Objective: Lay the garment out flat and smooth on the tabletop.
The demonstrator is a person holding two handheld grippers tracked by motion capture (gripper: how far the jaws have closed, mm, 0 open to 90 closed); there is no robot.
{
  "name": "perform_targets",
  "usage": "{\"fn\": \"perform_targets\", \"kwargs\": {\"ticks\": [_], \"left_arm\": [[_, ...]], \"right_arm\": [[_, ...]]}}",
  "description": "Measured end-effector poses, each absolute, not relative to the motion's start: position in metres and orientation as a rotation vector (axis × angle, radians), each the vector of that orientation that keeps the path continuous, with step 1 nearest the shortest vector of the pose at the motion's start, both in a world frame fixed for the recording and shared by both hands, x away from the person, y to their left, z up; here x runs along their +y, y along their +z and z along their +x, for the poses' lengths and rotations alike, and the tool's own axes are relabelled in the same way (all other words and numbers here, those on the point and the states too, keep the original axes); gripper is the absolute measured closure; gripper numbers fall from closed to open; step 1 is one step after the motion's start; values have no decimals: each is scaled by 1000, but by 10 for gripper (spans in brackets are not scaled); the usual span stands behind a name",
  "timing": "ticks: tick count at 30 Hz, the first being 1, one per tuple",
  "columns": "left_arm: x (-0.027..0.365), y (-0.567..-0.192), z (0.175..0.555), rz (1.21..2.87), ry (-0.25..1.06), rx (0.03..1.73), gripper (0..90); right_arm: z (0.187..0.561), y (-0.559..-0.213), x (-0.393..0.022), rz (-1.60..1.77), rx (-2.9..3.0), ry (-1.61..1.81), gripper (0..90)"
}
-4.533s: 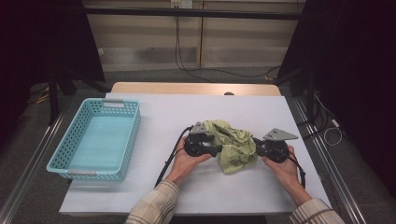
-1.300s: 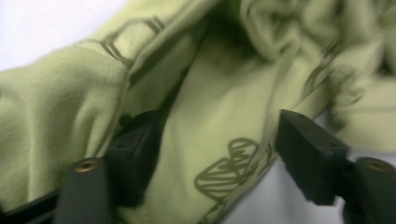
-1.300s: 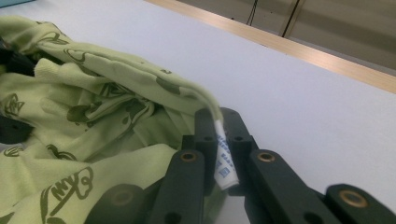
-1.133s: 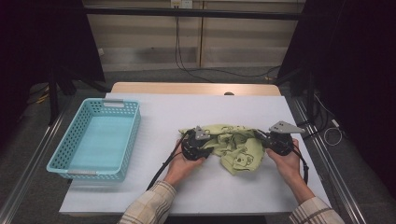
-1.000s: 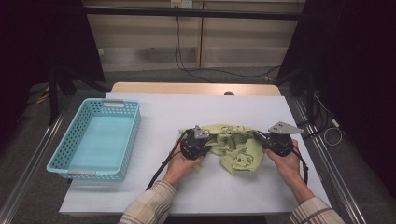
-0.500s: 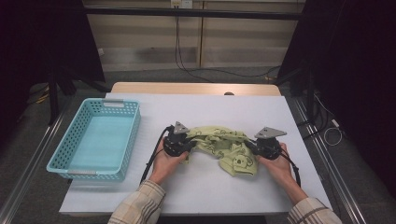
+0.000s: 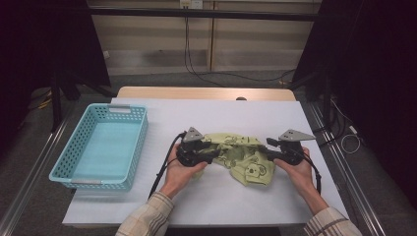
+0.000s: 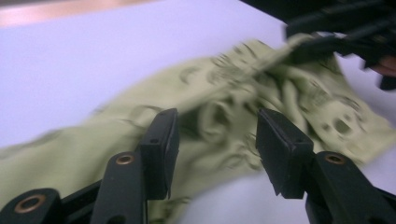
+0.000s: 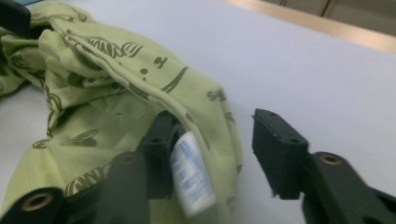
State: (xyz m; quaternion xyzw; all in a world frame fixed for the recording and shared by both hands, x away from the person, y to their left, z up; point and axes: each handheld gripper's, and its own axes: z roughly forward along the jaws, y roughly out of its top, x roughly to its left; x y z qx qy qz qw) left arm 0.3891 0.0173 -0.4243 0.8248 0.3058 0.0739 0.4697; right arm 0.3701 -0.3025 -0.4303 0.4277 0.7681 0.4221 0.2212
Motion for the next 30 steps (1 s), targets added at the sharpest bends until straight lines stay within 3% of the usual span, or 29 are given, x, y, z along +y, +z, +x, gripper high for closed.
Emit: {"fn": "perform_targets", "kwargs": {"ticks": [5, 8, 11, 12, 14, 15, 16, 17, 18, 21, 30], "left_arm": [[13, -441, 394, 2118, 223, 775, 377], [15, -444, 397, 2143, 311, 769, 321], [21, -449, 405, 2145, 239, 825, 267], [21, -451, 405, 2160, 263, 811, 267], [16, -454, 404, 2189, 345, 810, 310], [18, -454, 404, 2177, 346, 821, 507], [18, -454, 404, 2177, 346, 821, 593], [20, -452, 406, 2171, 341, 834, 593], [23, -451, 406, 2147, 347, 844, 774], [33, -444, 408, 2073, 346, 881, 815], [46, -429, 410, 1974, 292, 886, 822]], "right_arm": [[378, -437, -296, 1180, 2168, 1120, 391], [383, -441, -299, 1215, 2188, 1107, 381], [385, -447, -300, 1244, 2222, 1111, 388], [386, -448, -299, 1262, 2240, 1115, 431], [387, -449, -296, 1258, 2283, 1129, 516], [385, -448, -293, 1239, 2300, 1107, 613], [385, -448, -293, 1239, 2300, 1107, 613], [384, -446, -293, 1221, 2312, 1098, 655], [382, -444, -293, 1216, 2318, 1102, 715], [377, -442, -292, 1230, 2343, 1149, 751], [353, -440, -264, 1172, 2434, 1249, 768]]}}
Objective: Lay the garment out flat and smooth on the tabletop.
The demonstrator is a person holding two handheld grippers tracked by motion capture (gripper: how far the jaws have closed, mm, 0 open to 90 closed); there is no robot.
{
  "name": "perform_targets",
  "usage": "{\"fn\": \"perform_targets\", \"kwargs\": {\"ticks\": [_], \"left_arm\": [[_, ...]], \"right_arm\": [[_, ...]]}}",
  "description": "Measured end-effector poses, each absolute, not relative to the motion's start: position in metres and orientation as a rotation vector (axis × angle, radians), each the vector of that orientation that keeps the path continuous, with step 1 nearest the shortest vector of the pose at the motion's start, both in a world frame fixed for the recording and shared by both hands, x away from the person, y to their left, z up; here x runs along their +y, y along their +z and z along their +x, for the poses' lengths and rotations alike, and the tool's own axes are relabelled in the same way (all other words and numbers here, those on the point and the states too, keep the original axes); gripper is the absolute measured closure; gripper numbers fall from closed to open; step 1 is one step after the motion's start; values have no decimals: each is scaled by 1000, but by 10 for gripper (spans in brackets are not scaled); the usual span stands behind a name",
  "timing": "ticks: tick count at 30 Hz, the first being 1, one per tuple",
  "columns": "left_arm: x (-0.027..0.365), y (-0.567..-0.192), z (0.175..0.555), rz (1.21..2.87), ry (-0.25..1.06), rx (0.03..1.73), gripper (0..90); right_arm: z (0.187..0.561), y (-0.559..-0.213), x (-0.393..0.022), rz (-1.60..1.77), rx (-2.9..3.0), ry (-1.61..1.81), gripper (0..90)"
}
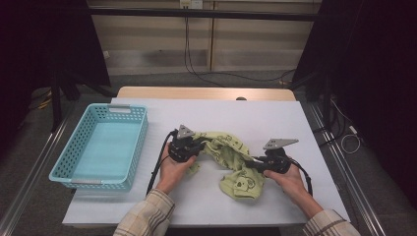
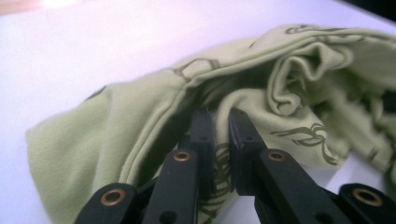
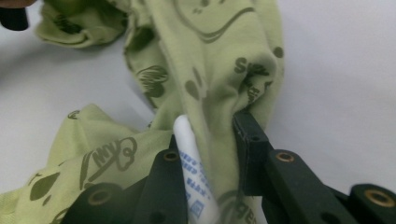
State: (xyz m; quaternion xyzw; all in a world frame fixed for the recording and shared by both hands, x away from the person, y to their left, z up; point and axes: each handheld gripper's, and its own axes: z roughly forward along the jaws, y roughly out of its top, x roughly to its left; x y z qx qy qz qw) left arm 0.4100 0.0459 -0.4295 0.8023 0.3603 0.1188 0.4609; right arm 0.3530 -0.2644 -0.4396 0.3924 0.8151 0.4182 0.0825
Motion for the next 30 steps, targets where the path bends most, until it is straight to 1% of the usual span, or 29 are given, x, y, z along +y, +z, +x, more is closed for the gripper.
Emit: {"fn": "perform_targets", "kwargs": {"ticks": [3, 6, 8, 9, 10, 13, 14, 15, 16, 17, 18, 19, 20, 21, 22, 23, 25, 28, 29, 30], "left_arm": [[46, -422, 408, 1951, 283, 866, 822], [42, -425, 406, 1968, 251, 827, 821], [33, -434, 404, 1992, 251, 825, 816], [33, -434, 404, 1992, 251, 825, 811], [32, -435, 404, 2001, 251, 827, 811], [37, -428, 403, 1963, 273, 818, 741], [37, -428, 403, 1963, 273, 818, 712], [44, -421, 404, 1919, 273, 825, 670], [44, -421, 404, 1919, 273, 825, 645], [49, -417, 404, 1916, 272, 818, 624], [54, -413, 404, 1890, 273, 823, 624], [58, -411, 403, 1874, 279, 832, 604], [67, -406, 403, 1848, 305, 851, 538], [67, -406, 403, 1848, 305, 851, 511], [70, -405, 404, 1817, 312, 883, 511], [74, -405, 405, 1808, 317, 900, 484], [83, -412, 411, 1809, 308, 971, 408], [85, -417, 414, 1832, 320, 998, 368], [88, -419, 417, 1895, 340, 981, 345], [90, -421, 419, 1918, 348, 987, 326]], "right_arm": [[349, -438, -259, 1148, 2454, 1294, 761], [343, -430, -255, 1113, 2427, 1310, 708], [346, -432, -261, 1089, 2404, 1236, 613], [346, -432, -261, 1089, 2404, 1236, 613], [347, -433, -263, 1098, 2390, 1228, 563], [347, -428, -270, 1112, 2285, 1256, 374], [347, -426, -271, 1120, 2250, 1260, 341], [347, -424, -272, 1122, 2232, 1276, 335], [347, -424, -272, 1122, 2232, 1276, 335], [346, -421, -274, 1110, 2199, 1297, 305], [346, -421, -274, 1110, 2199, 1297, 305], [346, -419, -274, 1108, 2186, 1305, 296], [346, -417, -273, 1105, 2173, 1317, 285], [346, -417, -273, 1105, 2173, 1317, 285], [346, -416, -273, 1096, 2168, 1319, 281], [347, -416, -273, 1097, 2160, 1313, 279], [348, -417, -272, 1097, 2156, 1314, 275], [348, -417, -272, 1097, 2154, 1311, 274], [348, -417, -273, 1094, 2150, 1308, 275], [348, -416, -273, 1100, 2148, 1305, 269]]}}
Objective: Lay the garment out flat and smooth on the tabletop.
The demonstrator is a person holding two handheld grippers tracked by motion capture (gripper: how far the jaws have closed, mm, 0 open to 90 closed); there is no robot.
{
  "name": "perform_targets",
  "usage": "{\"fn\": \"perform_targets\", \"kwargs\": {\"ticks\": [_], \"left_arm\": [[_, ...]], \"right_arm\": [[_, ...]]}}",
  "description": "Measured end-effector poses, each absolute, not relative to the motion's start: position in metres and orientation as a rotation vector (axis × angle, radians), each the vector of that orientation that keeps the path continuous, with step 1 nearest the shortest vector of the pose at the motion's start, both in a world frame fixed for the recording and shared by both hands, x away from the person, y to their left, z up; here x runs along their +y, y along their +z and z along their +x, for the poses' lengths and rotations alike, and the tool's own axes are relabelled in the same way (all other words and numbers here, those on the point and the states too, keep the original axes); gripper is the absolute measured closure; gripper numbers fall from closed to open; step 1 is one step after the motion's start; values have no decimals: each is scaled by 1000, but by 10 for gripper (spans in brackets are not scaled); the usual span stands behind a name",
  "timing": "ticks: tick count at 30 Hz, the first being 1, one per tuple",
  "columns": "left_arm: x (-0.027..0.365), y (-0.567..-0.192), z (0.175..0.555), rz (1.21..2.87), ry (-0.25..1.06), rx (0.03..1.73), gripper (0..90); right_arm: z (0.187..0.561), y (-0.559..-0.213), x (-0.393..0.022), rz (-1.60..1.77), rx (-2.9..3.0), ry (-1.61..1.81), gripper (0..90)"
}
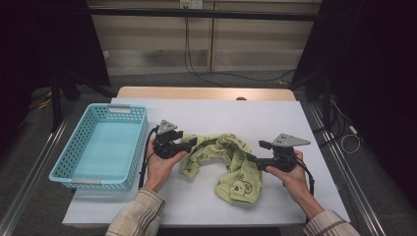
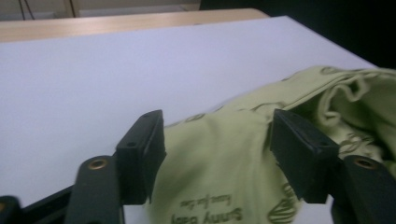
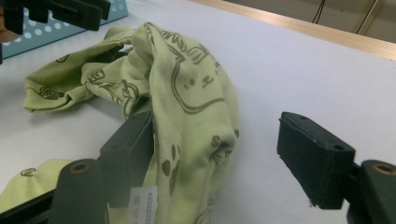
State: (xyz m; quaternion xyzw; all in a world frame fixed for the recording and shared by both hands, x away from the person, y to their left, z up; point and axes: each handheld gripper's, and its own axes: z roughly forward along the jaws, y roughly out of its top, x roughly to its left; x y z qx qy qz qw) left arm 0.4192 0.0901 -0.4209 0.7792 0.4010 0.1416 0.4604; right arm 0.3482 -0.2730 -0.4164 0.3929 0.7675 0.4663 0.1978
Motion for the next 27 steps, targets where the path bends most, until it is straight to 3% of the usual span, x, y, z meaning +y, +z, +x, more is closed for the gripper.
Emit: {"fn": "perform_targets", "kwargs": {"ticks": [3, 8, 9, 10, 11, 12, 13, 15, 16, 17, 21, 25, 27], "left_arm": [[90, -431, 424, 1895, 321, 1062, 273], [88, -446, 429, 1979, 272, 1079, 267], [86, -448, 430, 1998, 258, 1081, 320], [83, -450, 429, 1995, 250, 1106, 516], [82, -451, 429, 2012, 248, 1102, 516], [82, -451, 428, 2012, 254, 1092, 723], [81, -448, 426, 2001, 259, 1067, 723], [83, -436, 424, 2013, 289, 1000, 847], [80, -432, 421, 1935, 265, 1009, 847], [82, -425, 421, 1985, 280, 951, 853], [69, -413, 416, 1882, 263, 945, 857], [63, -405, 416, 1925, 269, 868, 856], [53, -401, 413, 1866, 253, 873, 856]], "right_arm": [[348, -416, -274, 1115, 2142, 1316, 253], [349, -415, -275, 1097, 2140, 1315, 248], [349, -415, -275, 1091, 2140, 1316, 246], [349, -415, -274, 1097, 2140, 1308, 244], [349, -415, -274, 1097, 2140, 1308, 244], [349, -415, -274, 1097, 2141, 1306, 242], [349, -415, -274, 1097, 2141, 1306, 242], [349, -415, -272, 1085, 2146, 1306, 243], [349, -415, -272, 1085, 2146, 1306, 243], [349, -414, -272, 1082, 2146, 1306, 243], [351, -408, -267, 1060, 2142, 1316, 260], [352, -404, -262, 1034, 2155, 1325, 278], [353, -400, -260, 1013, 2152, 1326, 290]]}}
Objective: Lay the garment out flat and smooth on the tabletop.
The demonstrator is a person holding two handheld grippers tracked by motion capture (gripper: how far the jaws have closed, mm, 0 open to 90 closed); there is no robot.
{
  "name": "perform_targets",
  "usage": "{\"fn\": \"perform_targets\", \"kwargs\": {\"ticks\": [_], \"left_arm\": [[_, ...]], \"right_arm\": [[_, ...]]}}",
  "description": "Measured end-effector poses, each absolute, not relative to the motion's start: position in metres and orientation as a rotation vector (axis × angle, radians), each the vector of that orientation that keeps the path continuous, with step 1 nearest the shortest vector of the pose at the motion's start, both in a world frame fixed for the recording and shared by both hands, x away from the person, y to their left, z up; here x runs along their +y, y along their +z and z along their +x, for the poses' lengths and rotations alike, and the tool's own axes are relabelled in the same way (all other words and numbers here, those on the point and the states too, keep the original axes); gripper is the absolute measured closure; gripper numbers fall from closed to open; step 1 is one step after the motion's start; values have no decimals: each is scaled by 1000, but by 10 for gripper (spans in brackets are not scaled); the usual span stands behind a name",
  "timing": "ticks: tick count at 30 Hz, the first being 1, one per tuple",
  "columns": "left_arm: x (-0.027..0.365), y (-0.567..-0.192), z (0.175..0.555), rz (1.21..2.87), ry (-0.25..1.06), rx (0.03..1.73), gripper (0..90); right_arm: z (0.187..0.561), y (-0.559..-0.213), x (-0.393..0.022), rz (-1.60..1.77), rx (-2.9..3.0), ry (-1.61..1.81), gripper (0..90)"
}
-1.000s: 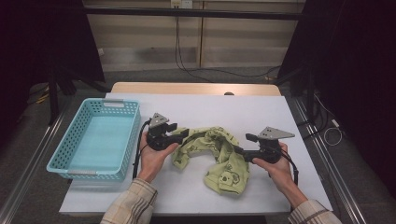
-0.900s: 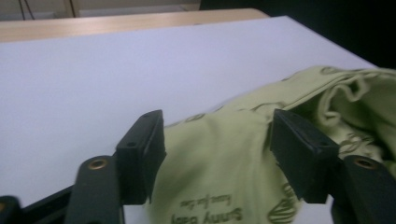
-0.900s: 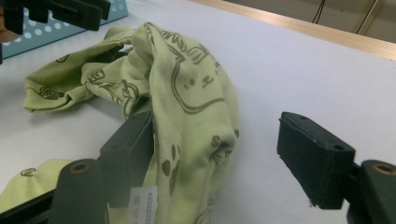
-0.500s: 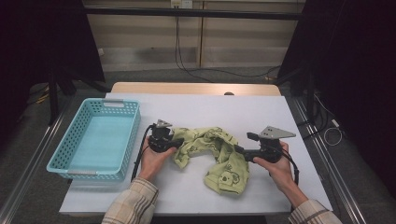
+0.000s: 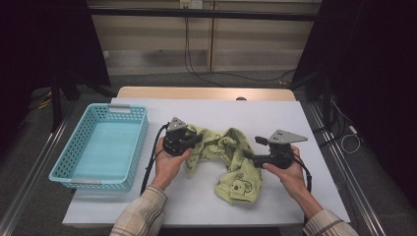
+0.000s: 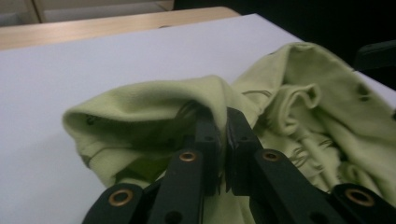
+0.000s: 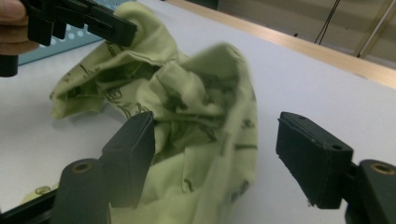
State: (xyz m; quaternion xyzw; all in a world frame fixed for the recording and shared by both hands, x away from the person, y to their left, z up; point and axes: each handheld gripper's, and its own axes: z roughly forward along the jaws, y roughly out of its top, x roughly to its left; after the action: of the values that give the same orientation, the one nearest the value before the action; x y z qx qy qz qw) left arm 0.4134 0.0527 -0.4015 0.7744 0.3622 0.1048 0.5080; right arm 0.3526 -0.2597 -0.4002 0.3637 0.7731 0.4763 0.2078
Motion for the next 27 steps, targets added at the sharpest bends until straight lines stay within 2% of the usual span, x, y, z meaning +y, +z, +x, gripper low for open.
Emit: {"fn": "perform_targets", "kwargs": {"ticks": [4, 6, 8, 10, 12, 19, 22, 26, 27], "left_arm": [[37, -395, 410, 1835, 232, 842, 854], [27, -396, 408, 1834, 232, 824, 851], [17, -402, 406, 1851, 226, 809, 847], [7, -412, 405, 1874, 206, 799, 841], [0, -422, 404, 1904, 192, 799, 839], [-15, -438, 399, 1947, 170, 777, 818], [-16, -439, 398, 1920, 123, 795, 827], [-20, -440, 395, 1952, 164, 771, 829], [-20, -440, 395, 1951, 162, 769, 824]], "right_arm": [[354, -389, -260, 991, 2127, 1353, 324], [354, -386, -260, 992, 2118, 1355, 386], [354, -387, -261, 995, 2120, 1353, 408], [355, -390, -264, 1018, 2123, 1341, 482], [357, -393, -265, 1018, 2128, 1332, 509], [360, -394, -260, 998, 2144, 1329, 518], [364, -394, -255, 990, 2152, 1327, 524], [374, -389, -244, 978, 2151, 1345, 542], [379, -388, -236, 960, 2161, 1350, 573]]}}
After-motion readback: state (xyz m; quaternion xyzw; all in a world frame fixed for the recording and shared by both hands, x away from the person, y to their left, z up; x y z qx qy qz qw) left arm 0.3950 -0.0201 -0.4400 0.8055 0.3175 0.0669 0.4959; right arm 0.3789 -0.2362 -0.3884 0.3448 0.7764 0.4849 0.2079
